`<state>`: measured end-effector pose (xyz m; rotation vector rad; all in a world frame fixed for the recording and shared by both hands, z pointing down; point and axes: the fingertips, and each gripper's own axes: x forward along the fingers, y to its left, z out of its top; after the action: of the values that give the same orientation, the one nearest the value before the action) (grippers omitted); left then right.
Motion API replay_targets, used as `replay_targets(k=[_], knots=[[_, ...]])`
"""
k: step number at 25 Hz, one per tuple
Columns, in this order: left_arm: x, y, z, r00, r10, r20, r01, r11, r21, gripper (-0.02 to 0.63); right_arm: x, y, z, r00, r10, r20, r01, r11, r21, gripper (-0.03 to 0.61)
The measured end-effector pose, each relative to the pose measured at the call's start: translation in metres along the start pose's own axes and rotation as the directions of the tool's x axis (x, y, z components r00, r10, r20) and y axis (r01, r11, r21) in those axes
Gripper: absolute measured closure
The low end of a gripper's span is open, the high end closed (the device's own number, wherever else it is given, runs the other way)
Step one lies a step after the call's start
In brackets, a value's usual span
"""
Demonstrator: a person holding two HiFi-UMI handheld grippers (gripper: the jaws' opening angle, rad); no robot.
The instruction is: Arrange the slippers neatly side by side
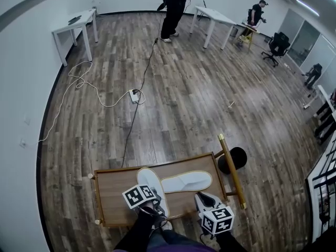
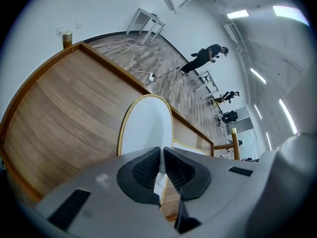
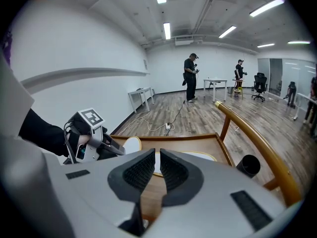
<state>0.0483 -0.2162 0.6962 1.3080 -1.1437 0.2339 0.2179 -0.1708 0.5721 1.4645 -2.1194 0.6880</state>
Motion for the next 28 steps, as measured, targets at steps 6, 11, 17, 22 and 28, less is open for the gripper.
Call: replay_targets(k=[6,11,17,22,28], knots=[[0.005,-0.005,-0.002,0.999,-0.013,-0.045,0.016,0.997,0.075,0.597,0.012,-0.017,-0.005,0.999,-0.031,-0.015,0.033,0.987,0.154,0.554],[0.002,-0.013,-0.002,0.998,-0.023,-0.052,0.037,0.961,0.275,0.595,0.028,-0.054,-0.018,0.993,-0.07,-0.091,0.106,0.869,0.483,0.528],[-0.017,-0.026,-0.006,1.0,-0.013,0.0,0.011,0.846,0.534,0.574,0.051,-0.082,-0.034,0.979,-0.048,-0.199,0.183,0.648,0.739,0.5],[-0.01,-0.03,-0.016,0.999,0.003,-0.041,0.022,0.797,0.604,0.548,0.07,-0.092,-0.035,0.973,-0.011,-0.232,0.207,0.496,0.843,0.492],[-0.007,-0.03,-0.012,0.999,0.008,-0.054,0.026,0.8,0.599,0.54,0.078,-0.086,-0.035,0.961,0.009,-0.277,0.229,0.538,0.811,0.492]])
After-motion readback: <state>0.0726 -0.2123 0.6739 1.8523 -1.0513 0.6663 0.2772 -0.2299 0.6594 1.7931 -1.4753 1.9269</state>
